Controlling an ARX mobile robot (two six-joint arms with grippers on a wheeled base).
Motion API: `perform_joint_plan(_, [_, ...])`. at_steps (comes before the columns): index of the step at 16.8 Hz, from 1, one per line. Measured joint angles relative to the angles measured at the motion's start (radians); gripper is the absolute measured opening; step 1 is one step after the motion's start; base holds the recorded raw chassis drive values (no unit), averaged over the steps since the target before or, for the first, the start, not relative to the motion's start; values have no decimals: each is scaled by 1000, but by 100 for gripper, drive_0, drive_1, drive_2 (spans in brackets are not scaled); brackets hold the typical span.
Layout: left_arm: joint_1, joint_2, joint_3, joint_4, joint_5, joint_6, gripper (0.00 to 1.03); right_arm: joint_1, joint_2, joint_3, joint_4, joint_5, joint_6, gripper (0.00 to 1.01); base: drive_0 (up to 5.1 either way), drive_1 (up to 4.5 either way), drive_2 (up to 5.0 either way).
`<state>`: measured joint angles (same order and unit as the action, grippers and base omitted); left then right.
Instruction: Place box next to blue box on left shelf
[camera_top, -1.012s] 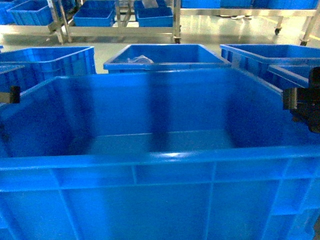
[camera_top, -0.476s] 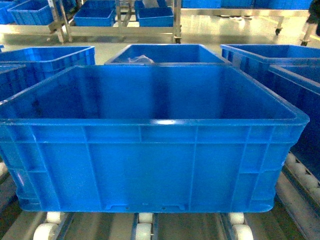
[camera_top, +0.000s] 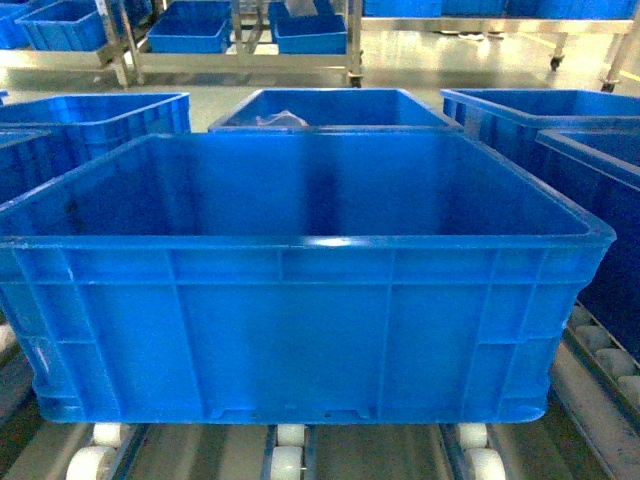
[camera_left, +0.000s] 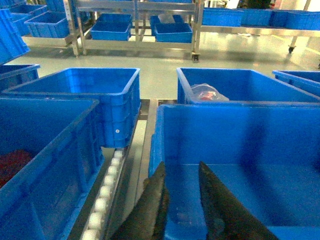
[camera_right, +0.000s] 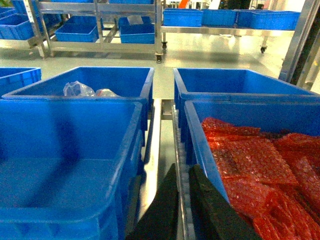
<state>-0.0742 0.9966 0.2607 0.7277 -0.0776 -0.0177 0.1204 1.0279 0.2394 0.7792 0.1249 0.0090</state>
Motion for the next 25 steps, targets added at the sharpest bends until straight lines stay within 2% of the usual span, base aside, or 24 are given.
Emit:
perform_joint_plan(2, [8,-25,-24,-1,6,0,9,-12,-30,-24,-3,-8,-3,1,0,0,0])
perform_joint_plan(3, [30,-42,-38,-3,32,0,3,-14,-42,-34,-8,-11,-3,1,0,0,0])
perform_joint_plan(4, [67,-78,-68,-13,71,3,2,-23,-77,-58,-20,-25,-3,2,0,0,0])
perform_joint_plan(6, [79,-133,-103,-29,69,3,2,-42,-143,-98,-47,-43,-3,2,0,0,0])
perform_joint_plan(7, [75,-177,-129,-50,76,3,2,-97,-192,-123,-73,-112,-3,2,0,0,0])
perform_joint_plan(8, [74,-211,-146,-69,78,3,2,-124,-228,-137,-93,-115,-3,2,0,0,0])
perform_joint_plan(12, [74,-357,-200,-160,77,3,2,-121,-382,-188,-198,-126,-3,2,0,0,0])
perform_joint_plan(13, [74,-389,-208,-185,77,3,2,-121,-389,-216,-137,-126,-3,2,0,0,0])
perform_joint_plan(15, [74,-440,-245,-188,78,4,2,-121,-457,-226,-231,-126,-3,2,0,0,0])
perform_joint_plan(17, [74,-526,-245,-263,77,3,2,-121,-562,-226,-320,-126,-3,2,0,0,0])
perform_joint_plan(25, [74,-752,-245,-481,77,4,2,-121,-784,-226,-534,-126,-3,2,0,0,0])
